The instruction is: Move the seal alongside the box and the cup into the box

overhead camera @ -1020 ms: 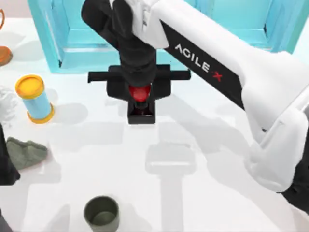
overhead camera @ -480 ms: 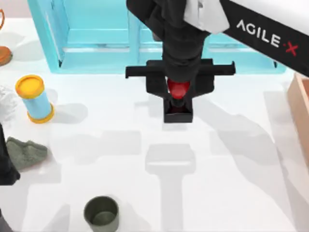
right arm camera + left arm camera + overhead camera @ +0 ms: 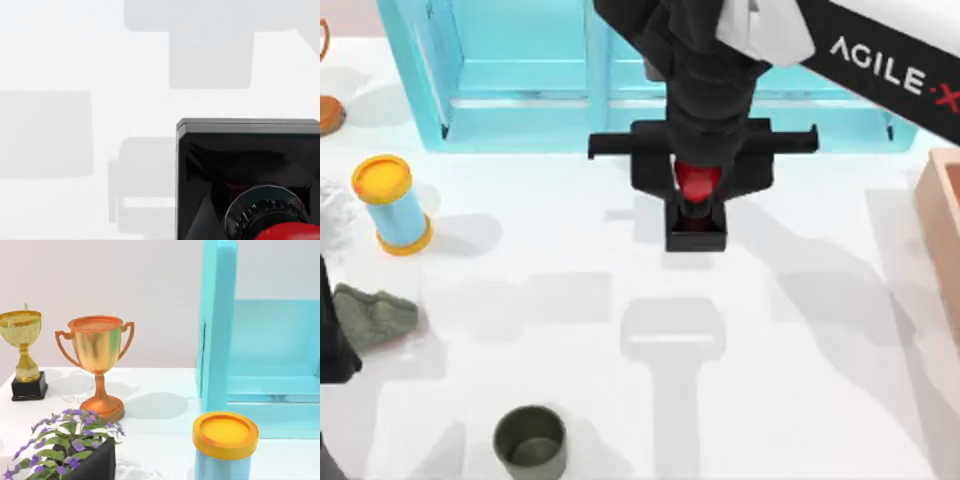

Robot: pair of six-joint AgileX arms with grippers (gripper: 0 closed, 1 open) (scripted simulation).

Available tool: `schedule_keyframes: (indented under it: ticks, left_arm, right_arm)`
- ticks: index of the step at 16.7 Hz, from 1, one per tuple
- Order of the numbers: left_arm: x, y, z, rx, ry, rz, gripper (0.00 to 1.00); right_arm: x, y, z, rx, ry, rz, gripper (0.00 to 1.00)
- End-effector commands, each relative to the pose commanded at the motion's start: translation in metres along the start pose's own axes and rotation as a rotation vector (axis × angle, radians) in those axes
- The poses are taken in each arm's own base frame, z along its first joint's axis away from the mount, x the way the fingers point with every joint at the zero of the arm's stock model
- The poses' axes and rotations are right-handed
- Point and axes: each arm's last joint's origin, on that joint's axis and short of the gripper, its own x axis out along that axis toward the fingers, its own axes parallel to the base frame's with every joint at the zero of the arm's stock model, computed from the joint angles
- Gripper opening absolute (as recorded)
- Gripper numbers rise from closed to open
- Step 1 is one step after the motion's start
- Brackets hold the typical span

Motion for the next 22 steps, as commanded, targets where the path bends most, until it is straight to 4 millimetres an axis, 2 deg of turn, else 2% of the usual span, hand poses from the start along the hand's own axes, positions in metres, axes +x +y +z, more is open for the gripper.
schedule_keyframes:
  ticks: [3,6,10,13,16,22]
  left_arm:
    - [0.000,0.000,0.000,0.000,0.000,0.000,1.00]
    - [0.000,0.000,0.000,0.000,0.000,0.000,1.00]
    - [0.000,0.000,0.000,0.000,0.000,0.000,1.00]
    - [0.000,0.000,0.000,0.000,0.000,0.000,1.00]
    - [0.000,0.000,0.000,0.000,0.000,0.000,1.00]
    - [0.000,0.000,0.000,0.000,0.000,0.000,1.00]
  right_arm:
    - [-0.014,-0.024,-0.003,-0.001,-0.011,0.013,0.00]
    - [-0.028,-0.064,-0.015,-0.002,-0.011,0.017,0.00]
    - [-0.035,-0.124,-0.050,0.000,0.010,0.009,0.00]
    - [-0.037,-0.158,-0.075,0.003,0.007,0.014,0.00]
    - [-0.038,-0.173,-0.087,0.005,-0.001,0.020,0.00]
    - [-0.033,-0.171,-0.088,-0.001,0.002,0.019,0.00]
